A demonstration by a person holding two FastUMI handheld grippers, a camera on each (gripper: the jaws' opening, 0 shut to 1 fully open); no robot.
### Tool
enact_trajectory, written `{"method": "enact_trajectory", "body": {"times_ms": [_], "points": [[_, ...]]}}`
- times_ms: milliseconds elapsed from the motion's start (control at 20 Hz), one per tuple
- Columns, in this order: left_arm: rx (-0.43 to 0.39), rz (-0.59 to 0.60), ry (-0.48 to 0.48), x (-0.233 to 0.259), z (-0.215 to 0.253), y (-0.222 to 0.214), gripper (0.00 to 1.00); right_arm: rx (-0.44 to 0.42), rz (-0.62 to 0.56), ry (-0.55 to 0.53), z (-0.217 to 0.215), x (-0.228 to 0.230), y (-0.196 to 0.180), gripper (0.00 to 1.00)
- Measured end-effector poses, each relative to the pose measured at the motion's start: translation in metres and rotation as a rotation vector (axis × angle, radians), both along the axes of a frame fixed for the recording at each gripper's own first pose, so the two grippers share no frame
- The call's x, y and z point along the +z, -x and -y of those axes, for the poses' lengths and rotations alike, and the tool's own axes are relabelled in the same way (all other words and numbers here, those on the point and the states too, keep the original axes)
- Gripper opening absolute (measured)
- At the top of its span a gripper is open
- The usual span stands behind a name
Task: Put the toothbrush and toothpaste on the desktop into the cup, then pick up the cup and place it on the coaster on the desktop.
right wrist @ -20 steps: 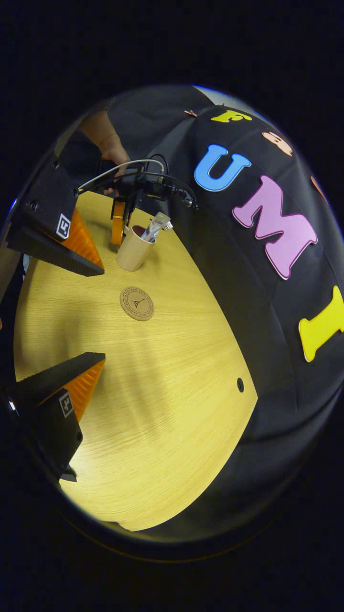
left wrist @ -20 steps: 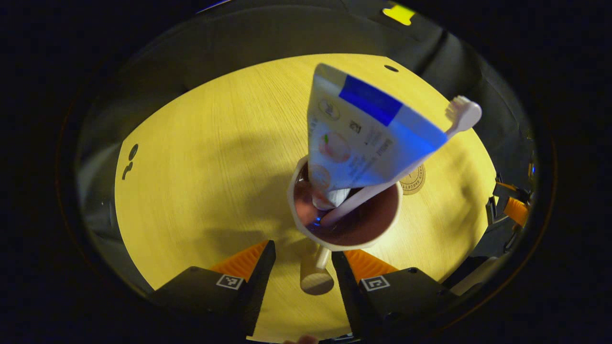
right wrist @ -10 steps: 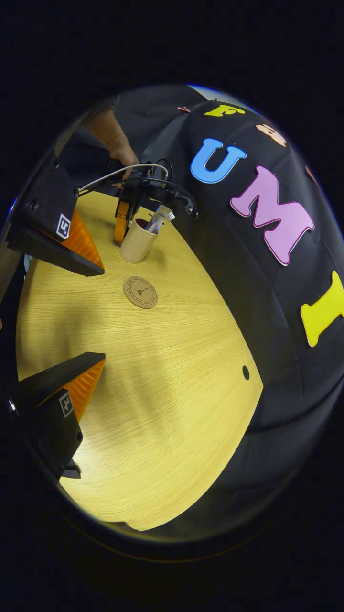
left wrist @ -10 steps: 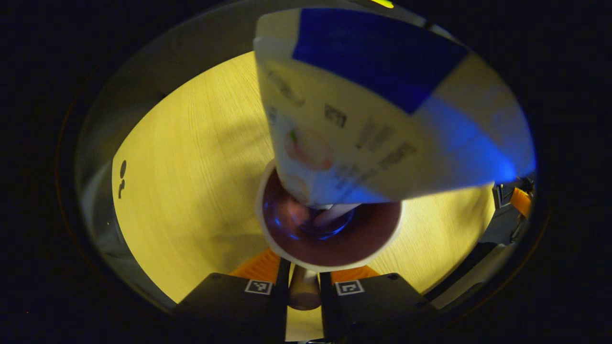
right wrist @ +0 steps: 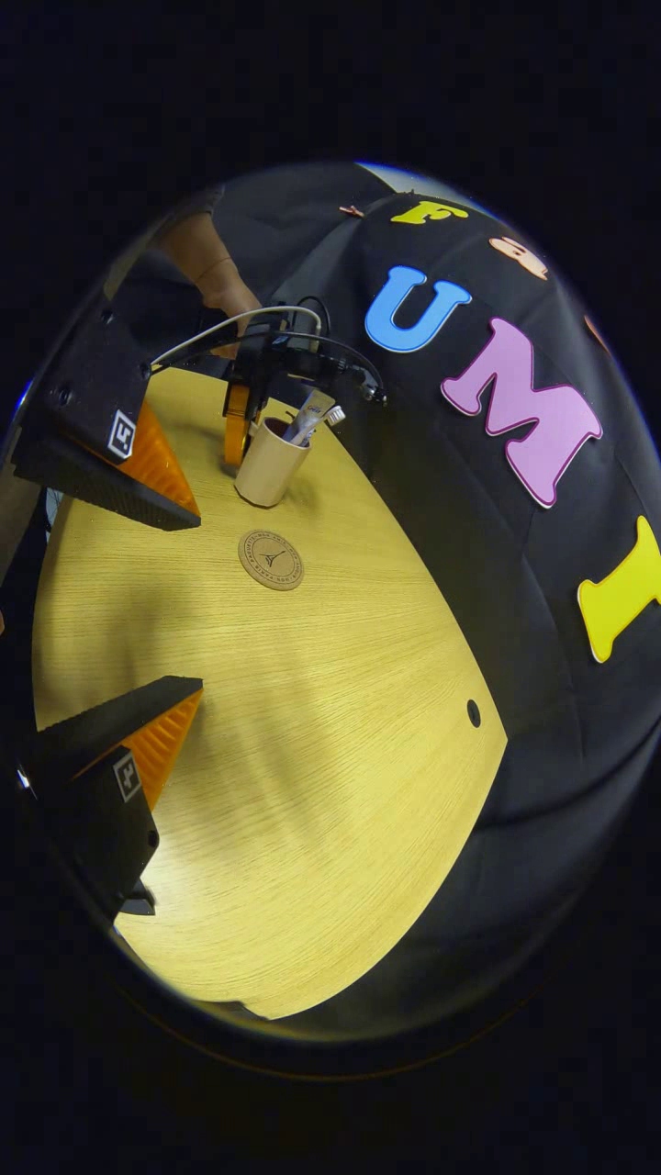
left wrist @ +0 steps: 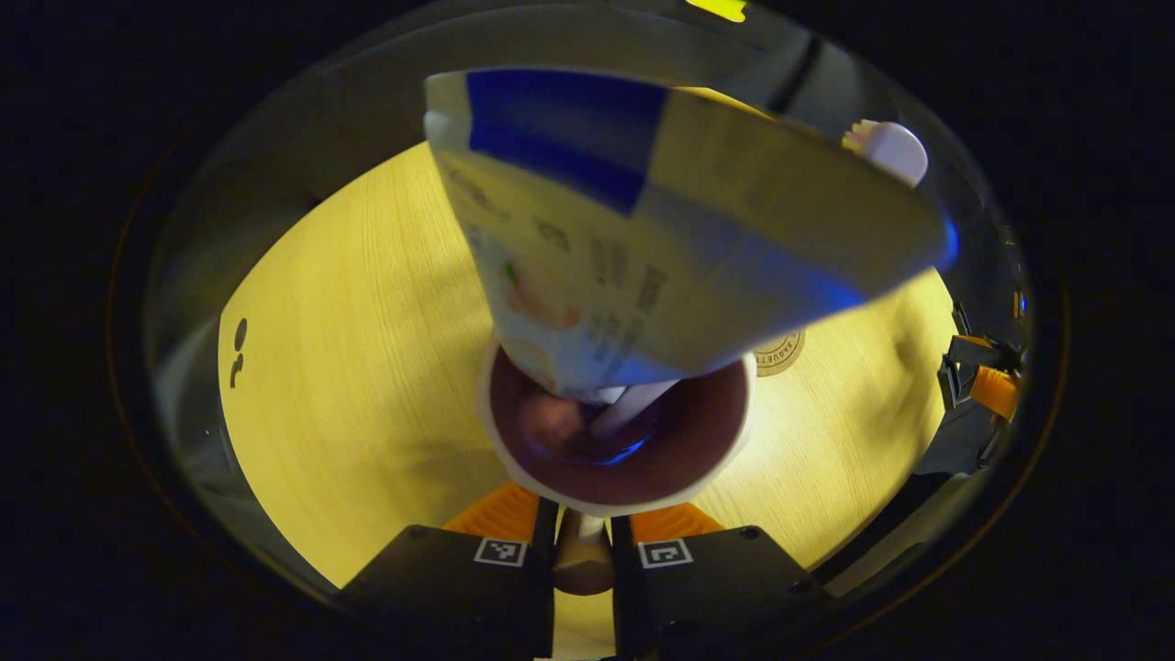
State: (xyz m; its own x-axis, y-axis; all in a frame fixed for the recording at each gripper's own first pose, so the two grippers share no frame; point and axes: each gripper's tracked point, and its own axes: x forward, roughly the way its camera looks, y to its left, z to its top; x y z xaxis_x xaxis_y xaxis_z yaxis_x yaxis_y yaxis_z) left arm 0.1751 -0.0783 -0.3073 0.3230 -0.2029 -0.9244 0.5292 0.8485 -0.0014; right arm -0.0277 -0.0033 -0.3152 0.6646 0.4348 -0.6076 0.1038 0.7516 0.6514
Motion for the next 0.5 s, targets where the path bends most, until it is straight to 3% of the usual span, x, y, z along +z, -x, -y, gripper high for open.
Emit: {"method": "enact_trajectory", "body": {"times_ms": [50, 100, 150, 200, 350, 450, 500], "points": [[-0.001, 0.010, 0.009, 0.004, 0.005, -0.001, 0.34, 0.001, 0.002, 0.001, 0.001, 0.000, 0.000, 0.98], [0.002, 0.013, 0.024, 0.008, 0.010, -0.001, 0.26, 0.001, 0.002, 0.000, 0.003, -0.001, 0.001, 0.98], [0.008, 0.012, 0.037, 0.011, 0.016, 0.000, 0.34, -0.001, 0.002, -0.002, 0.004, -0.001, 0.001, 0.98], [0.010, 0.015, 0.044, 0.015, 0.021, 0.000, 0.30, -0.003, 0.002, -0.004, 0.006, -0.001, 0.001, 0.98], [-0.022, 0.033, 0.033, 0.023, 0.036, -0.002, 0.34, -0.013, 0.006, -0.007, 0.011, 0.000, 0.002, 0.98], [-0.051, 0.035, 0.030, 0.026, 0.051, -0.003, 0.30, -0.024, 0.007, -0.006, 0.020, -0.001, 0.005, 0.98], [-0.064, 0.036, 0.028, 0.027, 0.059, -0.003, 0.34, -0.033, 0.007, -0.007, 0.024, -0.001, 0.007, 0.98]]}}
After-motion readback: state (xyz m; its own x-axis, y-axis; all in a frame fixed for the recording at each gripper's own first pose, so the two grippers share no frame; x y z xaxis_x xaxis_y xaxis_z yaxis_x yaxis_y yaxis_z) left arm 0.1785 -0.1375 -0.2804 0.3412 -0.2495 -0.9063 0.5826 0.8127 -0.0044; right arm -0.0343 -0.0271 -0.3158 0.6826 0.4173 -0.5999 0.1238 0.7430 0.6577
